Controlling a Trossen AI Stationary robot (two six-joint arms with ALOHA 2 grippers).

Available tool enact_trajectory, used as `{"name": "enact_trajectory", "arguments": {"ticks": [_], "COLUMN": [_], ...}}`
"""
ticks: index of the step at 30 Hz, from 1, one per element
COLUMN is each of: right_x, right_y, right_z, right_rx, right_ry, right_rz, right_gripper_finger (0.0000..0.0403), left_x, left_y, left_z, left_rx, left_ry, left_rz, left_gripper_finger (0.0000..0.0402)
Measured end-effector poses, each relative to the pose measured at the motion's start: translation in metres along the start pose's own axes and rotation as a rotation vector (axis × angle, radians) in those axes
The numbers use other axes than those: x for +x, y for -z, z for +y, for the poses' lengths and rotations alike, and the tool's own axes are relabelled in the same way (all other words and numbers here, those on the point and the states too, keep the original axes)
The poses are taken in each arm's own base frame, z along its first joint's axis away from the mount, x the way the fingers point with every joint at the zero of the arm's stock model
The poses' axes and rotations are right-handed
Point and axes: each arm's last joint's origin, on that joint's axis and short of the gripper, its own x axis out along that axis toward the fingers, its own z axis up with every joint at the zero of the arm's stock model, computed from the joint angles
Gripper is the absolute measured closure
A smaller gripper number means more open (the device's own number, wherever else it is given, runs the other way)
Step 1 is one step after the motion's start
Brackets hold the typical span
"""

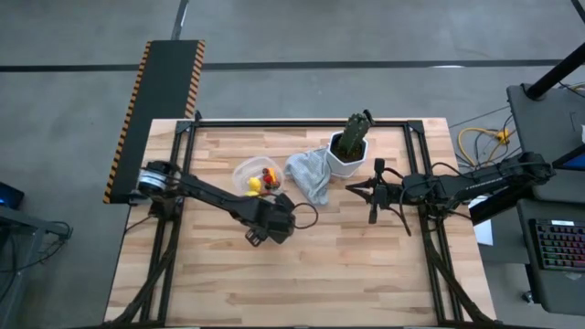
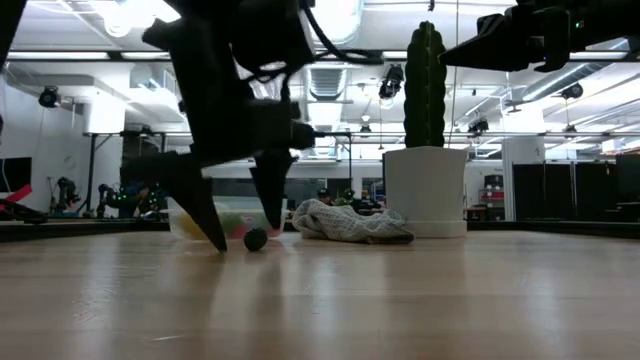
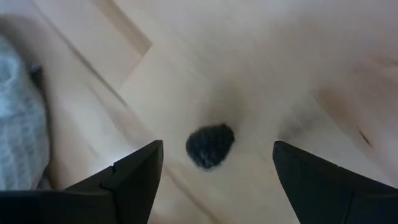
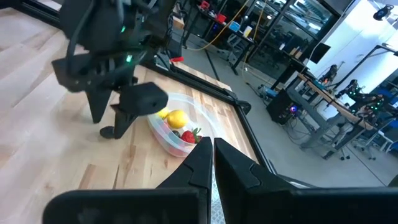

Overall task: Pick and placing Produce into tupperware
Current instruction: Put the blackberry into the transparent container

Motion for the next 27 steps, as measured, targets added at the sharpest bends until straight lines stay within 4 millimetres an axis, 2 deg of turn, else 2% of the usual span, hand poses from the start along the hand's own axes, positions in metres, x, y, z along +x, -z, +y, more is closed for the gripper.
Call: {"name": "enact_trajectory", "arguments": {"ticks": [4,16,27], "right_x": [0.000,0.000,0.000], "right_y": [0.000,0.002,0.002], "right_z": [0.000,0.001,0.001], "right_rx": [0.001,-0.006,0.001], "right_ry": [-0.001,-0.001,-0.002], "right_rz": [0.003,0.023,0.024], "right_gripper_finger": [0.0394,0.0394,0.0394], "left_x": [0.009,0.011,0.013], "left_y": [-0.005,-0.008,-0.006], "left_z": [0.002,0.004,0.005], "left_rx": [0.009,0.112,0.312], "left_ry": [-0.014,0.006,0.028], "left_rz": [0.052,0.031,0.037], "left_gripper_finger": [0.0114,0.0116,0.0158]}}
